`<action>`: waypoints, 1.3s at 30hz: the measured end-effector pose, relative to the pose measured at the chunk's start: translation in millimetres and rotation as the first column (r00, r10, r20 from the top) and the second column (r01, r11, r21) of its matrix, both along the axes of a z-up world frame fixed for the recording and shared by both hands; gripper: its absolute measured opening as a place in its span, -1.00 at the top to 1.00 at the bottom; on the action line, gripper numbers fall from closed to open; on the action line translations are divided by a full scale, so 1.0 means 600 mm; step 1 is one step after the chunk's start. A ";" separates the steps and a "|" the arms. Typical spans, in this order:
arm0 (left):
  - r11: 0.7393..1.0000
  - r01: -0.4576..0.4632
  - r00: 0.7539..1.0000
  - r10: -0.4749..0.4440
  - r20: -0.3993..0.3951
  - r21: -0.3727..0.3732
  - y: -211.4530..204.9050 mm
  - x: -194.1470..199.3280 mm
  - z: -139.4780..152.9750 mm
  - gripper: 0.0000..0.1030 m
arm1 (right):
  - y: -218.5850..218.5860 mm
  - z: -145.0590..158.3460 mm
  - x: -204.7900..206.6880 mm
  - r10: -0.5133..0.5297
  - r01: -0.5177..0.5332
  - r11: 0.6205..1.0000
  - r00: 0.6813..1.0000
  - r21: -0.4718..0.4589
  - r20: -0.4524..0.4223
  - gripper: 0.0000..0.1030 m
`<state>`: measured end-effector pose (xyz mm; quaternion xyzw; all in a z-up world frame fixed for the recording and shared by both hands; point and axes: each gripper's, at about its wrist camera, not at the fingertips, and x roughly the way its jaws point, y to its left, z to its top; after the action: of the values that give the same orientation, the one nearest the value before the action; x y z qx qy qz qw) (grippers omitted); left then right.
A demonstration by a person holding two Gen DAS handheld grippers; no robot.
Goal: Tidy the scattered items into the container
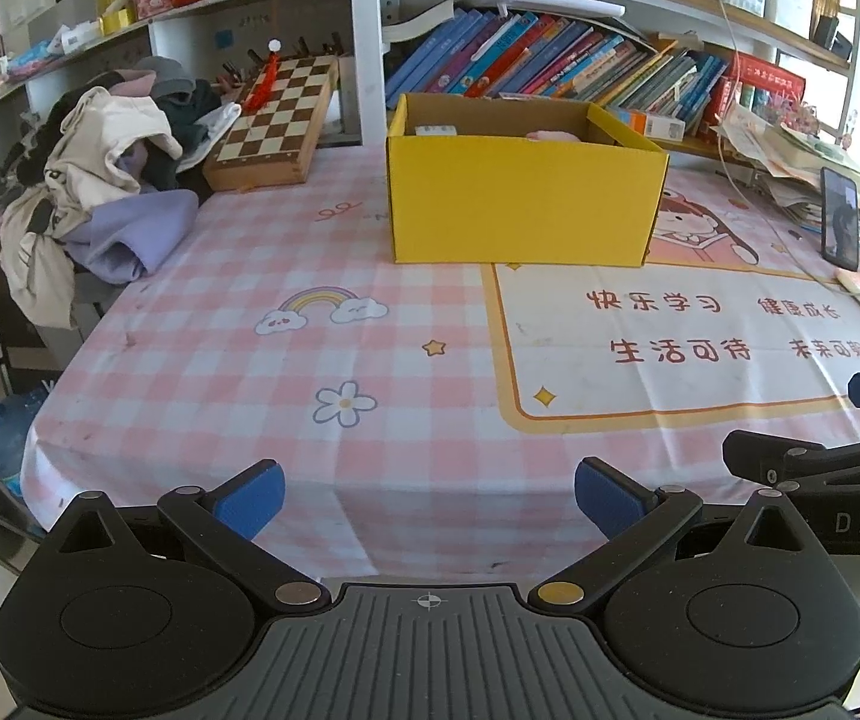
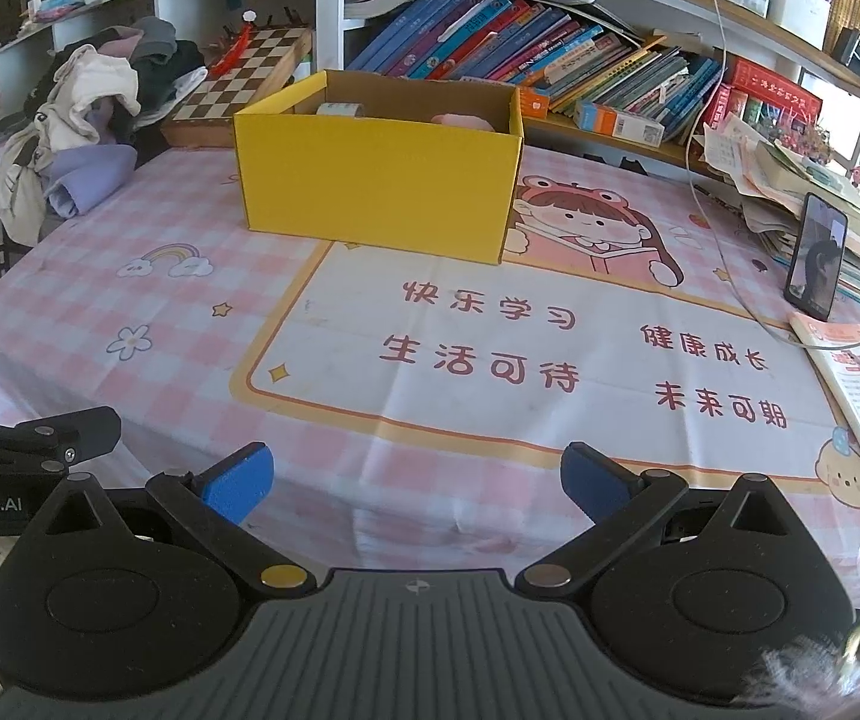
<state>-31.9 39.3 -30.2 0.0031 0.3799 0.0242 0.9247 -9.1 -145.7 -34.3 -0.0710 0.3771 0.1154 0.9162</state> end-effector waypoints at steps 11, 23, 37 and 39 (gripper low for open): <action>1.000 -0.003 1.000 0.003 -0.003 -0.006 0.002 0.002 -0.001 -1.00 | 0.002 -0.001 0.002 0.003 -0.003 1.000 1.000 -0.004 -0.003 -1.00; 1.000 -0.007 1.000 0.007 -0.005 -0.009 0.001 0.000 -0.001 -1.00 | 0.010 -0.001 -0.001 0.000 0.000 1.000 1.000 -0.005 -0.003 -1.00; 1.000 -0.009 1.000 0.009 -0.011 -0.011 -0.002 0.000 -0.002 -1.00 | 0.001 0.000 0.002 0.006 -0.006 1.000 1.000 -0.004 -0.004 -1.00; 1.000 -0.010 1.000 0.010 -0.013 -0.012 -0.002 0.000 -0.002 -1.00 | 0.003 0.000 0.001 0.004 -0.004 1.000 1.000 -0.004 -0.003 -1.00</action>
<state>-31.8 38.1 -31.3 -0.0044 0.3863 0.0264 0.9220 -8.5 -144.2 -34.3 -0.0737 0.3788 0.1167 0.9151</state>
